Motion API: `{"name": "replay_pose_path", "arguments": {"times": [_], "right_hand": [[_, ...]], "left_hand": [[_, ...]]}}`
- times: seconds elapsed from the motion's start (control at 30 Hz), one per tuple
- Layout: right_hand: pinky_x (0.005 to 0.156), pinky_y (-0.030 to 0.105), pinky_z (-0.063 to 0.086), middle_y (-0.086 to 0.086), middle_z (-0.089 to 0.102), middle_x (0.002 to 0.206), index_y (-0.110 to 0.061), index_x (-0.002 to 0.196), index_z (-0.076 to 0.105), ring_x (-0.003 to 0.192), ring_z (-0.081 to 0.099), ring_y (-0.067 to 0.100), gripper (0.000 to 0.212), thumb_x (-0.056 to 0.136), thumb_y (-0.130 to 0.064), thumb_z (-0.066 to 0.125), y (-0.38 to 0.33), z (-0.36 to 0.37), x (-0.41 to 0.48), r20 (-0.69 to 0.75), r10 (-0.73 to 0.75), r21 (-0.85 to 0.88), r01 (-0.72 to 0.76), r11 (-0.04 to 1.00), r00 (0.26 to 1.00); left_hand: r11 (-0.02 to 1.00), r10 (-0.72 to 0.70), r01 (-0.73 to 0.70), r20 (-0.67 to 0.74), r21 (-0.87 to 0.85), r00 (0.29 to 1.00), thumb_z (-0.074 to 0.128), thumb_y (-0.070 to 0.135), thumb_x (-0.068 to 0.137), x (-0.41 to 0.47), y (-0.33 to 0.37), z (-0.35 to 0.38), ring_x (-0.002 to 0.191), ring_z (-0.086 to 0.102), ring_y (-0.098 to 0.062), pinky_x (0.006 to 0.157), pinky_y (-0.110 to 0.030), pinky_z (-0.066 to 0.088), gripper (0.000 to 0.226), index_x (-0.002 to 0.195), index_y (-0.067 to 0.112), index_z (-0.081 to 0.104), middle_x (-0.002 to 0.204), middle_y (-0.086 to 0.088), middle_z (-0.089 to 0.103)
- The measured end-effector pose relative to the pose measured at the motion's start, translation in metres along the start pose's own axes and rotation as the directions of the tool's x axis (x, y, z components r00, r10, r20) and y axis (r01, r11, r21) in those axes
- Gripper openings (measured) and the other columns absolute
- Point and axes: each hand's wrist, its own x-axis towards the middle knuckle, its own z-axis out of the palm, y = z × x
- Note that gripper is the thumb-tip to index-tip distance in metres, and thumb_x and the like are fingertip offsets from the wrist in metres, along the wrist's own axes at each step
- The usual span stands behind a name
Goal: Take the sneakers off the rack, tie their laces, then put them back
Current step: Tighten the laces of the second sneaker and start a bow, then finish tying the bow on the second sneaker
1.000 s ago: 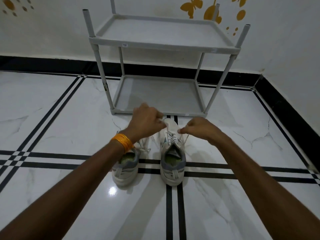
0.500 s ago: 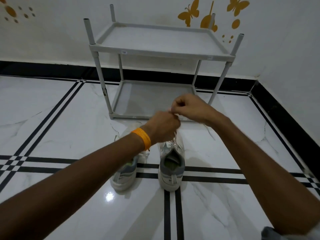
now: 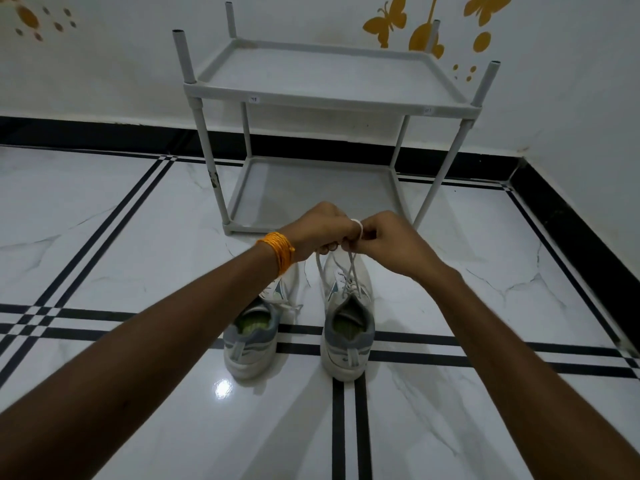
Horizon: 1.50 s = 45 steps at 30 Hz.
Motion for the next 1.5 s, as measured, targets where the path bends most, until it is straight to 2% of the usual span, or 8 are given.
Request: {"name": "replay_pose_path", "arguments": {"times": [0.3, 0.47, 0.63, 0.9, 1.07, 1.17, 1.33, 1.5], "right_hand": [[0.05, 0.023, 0.037, 0.003, 0.056, 0.059, 0.0, 0.075, 0.067, 0.052, 0.048, 0.011, 0.027, 0.09, -0.022, 0.063, -0.015, -0.034, -0.012, 0.044, 0.015, 0.421, -0.032, 0.906, 0.999], [0.051, 0.021, 0.047, 0.004, 0.06, 0.071, -0.01, 0.079, 0.061, 0.061, 0.058, 0.012, 0.019, 0.094, -0.021, 0.058, -0.04, -0.051, -0.005, 0.036, -0.011, 0.741, -0.02, 0.672, 0.999], [0.069, 0.022, 0.059, 0.009, 0.066, 0.081, -0.003, 0.093, 0.066, 0.073, 0.068, 0.015, 0.013, 0.095, -0.012, 0.057, -0.04, -0.044, 0.009, -0.05, 0.1, 0.922, 0.008, 0.387, 0.994], [0.07, 0.031, 0.062, 0.022, 0.063, 0.094, 0.007, 0.091, 0.059, 0.087, 0.068, 0.029, 0.006, 0.093, 0.005, 0.054, 0.011, 0.001, 0.03, 0.154, 0.454, 0.987, -0.118, -0.107, 0.878], [0.068, 0.029, 0.061, 0.027, 0.06, 0.103, 0.005, 0.092, 0.058, 0.088, 0.065, 0.029, 0.005, 0.093, 0.002, 0.053, 0.025, 0.016, 0.024, 0.298, 0.495, 0.928, -0.368, 0.048, 0.816], [0.07, 0.027, 0.057, 0.022, 0.062, 0.101, 0.004, 0.108, 0.061, 0.089, 0.065, 0.028, 0.021, 0.09, -0.008, 0.059, 0.024, 0.012, 0.013, 0.175, 0.533, 0.845, -0.404, 0.35, 0.828], [0.061, 0.026, 0.051, 0.002, 0.073, 0.089, -0.014, 0.098, 0.066, 0.075, 0.069, 0.016, 0.032, 0.082, -0.04, 0.071, 0.002, -0.005, -0.015, 0.112, 0.248, 0.445, -0.272, 0.853, 0.962], [0.054, 0.016, 0.039, -0.004, 0.062, 0.06, -0.009, 0.079, 0.071, 0.048, 0.049, -0.002, 0.022, 0.086, -0.029, 0.07, 0.002, -0.003, -0.015, 0.039, 0.154, 0.369, -0.158, 0.916, 0.987]], "left_hand": [[0.956, 0.027, 0.044, 0.236, -0.29, 0.971, 0.061, 0.013, 0.07, 0.002, -0.016, -0.017, 0.074, 0.05, -0.017, 0.068, -0.029, 0.045, 0.011, 0.08, 0.011, 0.056, 0.08, -0.005, 0.054], [0.985, 0.166, -0.163, -0.046, 0.051, 0.985, 0.079, 0.0, 0.064, -0.001, -0.023, 0.021, 0.086, 0.062, -0.037, 0.074, -0.051, 0.057, 0.051, 0.107, 0.005, 0.051, 0.098, -0.021, 0.06], [0.82, 0.522, -0.324, -0.385, 0.471, 0.761, 0.062, -0.004, 0.076, -0.001, -0.028, 0.04, 0.054, 0.057, -0.026, 0.051, -0.047, 0.051, 0.036, 0.102, 0.012, 0.042, 0.069, -0.009, 0.06], [0.661, 0.697, -0.412, -0.31, 0.627, 0.647, 0.068, 0.026, 0.087, -0.013, -0.036, 0.038, 0.059, 0.048, -0.019, 0.052, -0.029, 0.035, 0.024, 0.083, 0.011, 0.05, 0.068, -0.002, 0.054], [0.993, 0.101, -0.111, -0.208, -0.039, 0.973, 0.07, 0.02, 0.082, -0.007, -0.029, 0.025, 0.048, 0.043, -0.008, 0.048, -0.022, 0.035, 0.018, 0.072, 0.005, 0.065, 0.055, 0.005, 0.05], [0.889, -0.279, 0.322, 0.173, -0.326, 0.945, 0.065, 0.022, 0.083, -0.006, -0.017, 0.009, 0.042, 0.028, -0.007, 0.043, -0.019, 0.022, 0.023, 0.063, 0.016, 0.056, 0.048, 0.007, 0.038], [0.763, -0.286, 0.373, 0.243, -0.528, 0.927, 0.055, 0.033, 0.087, 0.0, -0.015, 0.005, 0.041, 0.025, -0.008, 0.036, -0.017, 0.02, 0.031, 0.062, 0.014, 0.055, 0.05, 0.006, 0.034], [0.789, -0.254, 0.271, 0.109, -0.552, 0.961, 0.053, 0.025, 0.094, 0.004, -0.021, 0.007, 0.041, 0.028, -0.007, 0.035, -0.017, 0.024, 0.025, 0.072, 0.012, 0.054, 0.053, 0.004, 0.035]]}}
